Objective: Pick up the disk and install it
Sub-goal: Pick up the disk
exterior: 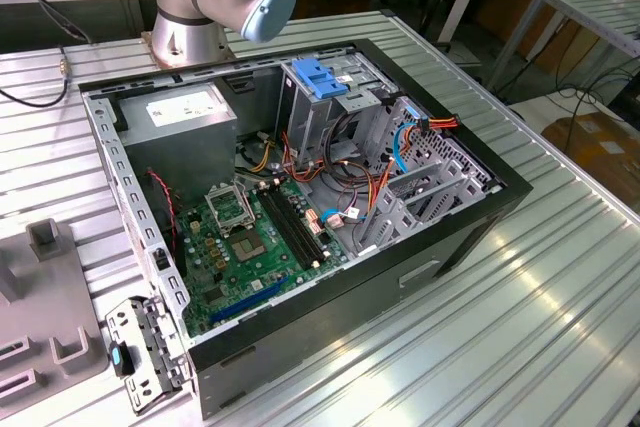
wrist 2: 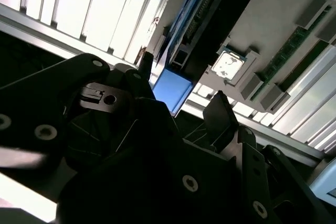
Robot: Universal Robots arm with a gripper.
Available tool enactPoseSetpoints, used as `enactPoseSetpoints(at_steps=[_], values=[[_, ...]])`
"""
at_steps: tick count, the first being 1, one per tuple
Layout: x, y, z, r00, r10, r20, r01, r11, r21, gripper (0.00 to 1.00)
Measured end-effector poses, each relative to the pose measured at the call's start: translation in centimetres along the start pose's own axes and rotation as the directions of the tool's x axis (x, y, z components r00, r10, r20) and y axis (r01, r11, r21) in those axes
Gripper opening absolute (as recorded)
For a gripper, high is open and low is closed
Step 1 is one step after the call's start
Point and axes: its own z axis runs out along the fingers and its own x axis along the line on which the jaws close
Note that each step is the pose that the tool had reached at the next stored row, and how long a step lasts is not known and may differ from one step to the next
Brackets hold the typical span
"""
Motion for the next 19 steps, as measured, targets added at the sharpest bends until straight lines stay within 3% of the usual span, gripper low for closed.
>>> enactPoseSetpoints(at_steps=[8, 11, 14, 19], values=[[-0.02, 0.08, 1.75, 1.0, 0.0, 0.0, 0.0, 1.0, 0.0001, 0.65], [-0.04, 0.08, 1.8, 1.0, 0.0, 0.0, 0.0, 1.0, 0.0001, 0.51], [-0.05, 0.08, 1.37, 1.0, 0.0, -0.0001, 0.0, 1.0, -0.0001, 0.51], [-0.06, 0.08, 1.36, 1.0, 0.0, 0.0, 0.0, 1.0, 0.0, 0.51]])
